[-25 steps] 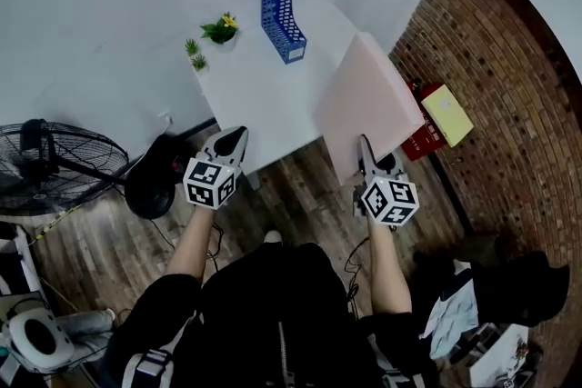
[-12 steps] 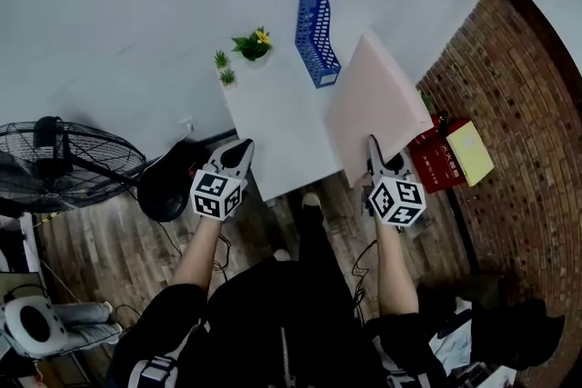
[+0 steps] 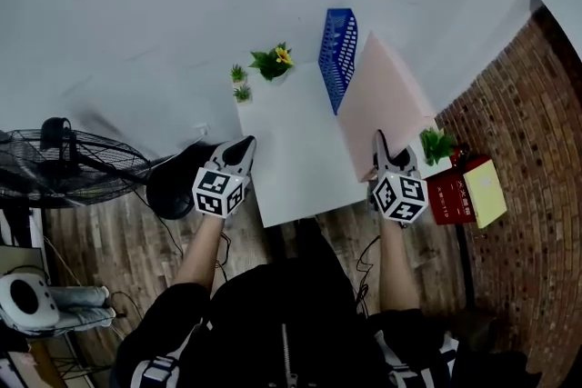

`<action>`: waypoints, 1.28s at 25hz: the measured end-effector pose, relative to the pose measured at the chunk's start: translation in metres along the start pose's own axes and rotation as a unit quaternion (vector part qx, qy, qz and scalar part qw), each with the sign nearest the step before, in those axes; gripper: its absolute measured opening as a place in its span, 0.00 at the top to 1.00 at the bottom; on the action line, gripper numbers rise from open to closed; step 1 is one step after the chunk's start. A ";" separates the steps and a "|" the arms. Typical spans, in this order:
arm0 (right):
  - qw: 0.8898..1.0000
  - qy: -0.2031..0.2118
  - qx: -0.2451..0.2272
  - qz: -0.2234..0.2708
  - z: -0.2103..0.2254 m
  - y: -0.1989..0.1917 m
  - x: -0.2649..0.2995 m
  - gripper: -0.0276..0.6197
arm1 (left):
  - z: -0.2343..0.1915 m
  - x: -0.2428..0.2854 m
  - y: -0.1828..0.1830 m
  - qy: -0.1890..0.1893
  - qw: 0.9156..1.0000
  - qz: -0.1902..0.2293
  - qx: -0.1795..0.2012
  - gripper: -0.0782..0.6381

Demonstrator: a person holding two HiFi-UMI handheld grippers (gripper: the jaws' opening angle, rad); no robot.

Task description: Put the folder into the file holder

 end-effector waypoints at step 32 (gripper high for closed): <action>0.998 0.046 -0.030 0.016 0.062 0.033 0.258 0.71 | -0.064 0.098 0.007 0.129 0.990 -0.021 -0.047 0.86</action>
Point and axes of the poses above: the fingertips, and each gripper's own axes: x forward along the fingers, z to its right, y out of its top, the point moved 7 cm from there along -x, backward along the fingers, and after that the axes turned 6 degrees about -x, right-handed, at the moved point
